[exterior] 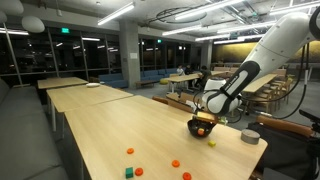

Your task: Put the orange circles into the bowl.

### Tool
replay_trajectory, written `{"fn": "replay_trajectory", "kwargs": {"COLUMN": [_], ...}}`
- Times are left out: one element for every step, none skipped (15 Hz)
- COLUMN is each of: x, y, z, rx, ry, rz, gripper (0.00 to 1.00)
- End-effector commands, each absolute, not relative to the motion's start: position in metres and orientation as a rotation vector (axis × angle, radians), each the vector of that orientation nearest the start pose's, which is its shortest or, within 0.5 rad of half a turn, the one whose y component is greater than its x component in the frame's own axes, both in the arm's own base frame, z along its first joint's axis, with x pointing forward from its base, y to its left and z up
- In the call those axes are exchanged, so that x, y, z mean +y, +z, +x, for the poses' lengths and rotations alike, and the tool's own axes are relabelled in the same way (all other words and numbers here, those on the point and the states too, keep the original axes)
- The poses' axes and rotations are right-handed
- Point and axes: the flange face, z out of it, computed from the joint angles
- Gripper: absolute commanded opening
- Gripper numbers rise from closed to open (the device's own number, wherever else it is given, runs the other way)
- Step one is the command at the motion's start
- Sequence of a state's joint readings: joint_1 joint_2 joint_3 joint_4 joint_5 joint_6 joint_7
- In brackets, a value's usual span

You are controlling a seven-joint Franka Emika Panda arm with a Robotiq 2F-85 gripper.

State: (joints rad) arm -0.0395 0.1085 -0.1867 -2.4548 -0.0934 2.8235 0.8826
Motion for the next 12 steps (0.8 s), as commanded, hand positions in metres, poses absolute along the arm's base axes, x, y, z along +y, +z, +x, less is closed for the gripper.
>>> {"fn": "replay_trajectory", "kwargs": {"x": [-0.114,-0.118,-0.120,-0.125,-0.128,-0.133,-0.136,-0.139,-0.142,-0.143,-0.143,-0.143], "y": [0.296,0.295,0.294,0.294,0.293,0.294,0.295,0.294,0.294,0.293,0.292,0.291], "z": [0.494,0.497,0.500,0.503,0.505,0.508,0.511,0.516,0.521,0.526,0.530,0.534], "rx": [1.487,1.491,1.488,1.506,1.522,1.539,1.556,1.565,1.569,1.565,1.559,1.556], "ry": [-0.510,-0.533,-0.552,-0.576,-0.593,-0.603,-0.611,-0.612,-0.610,-0.606,-0.597,-0.572], "rz": [-2.695,-2.705,-2.717,-2.723,-2.729,-2.738,-2.744,-2.755,-2.766,-2.774,-2.781,-2.785], "gripper": [0.24,0.24,0.24,0.24,0.24,0.24,0.24,0.24,0.24,0.24,0.24,0.68]}}
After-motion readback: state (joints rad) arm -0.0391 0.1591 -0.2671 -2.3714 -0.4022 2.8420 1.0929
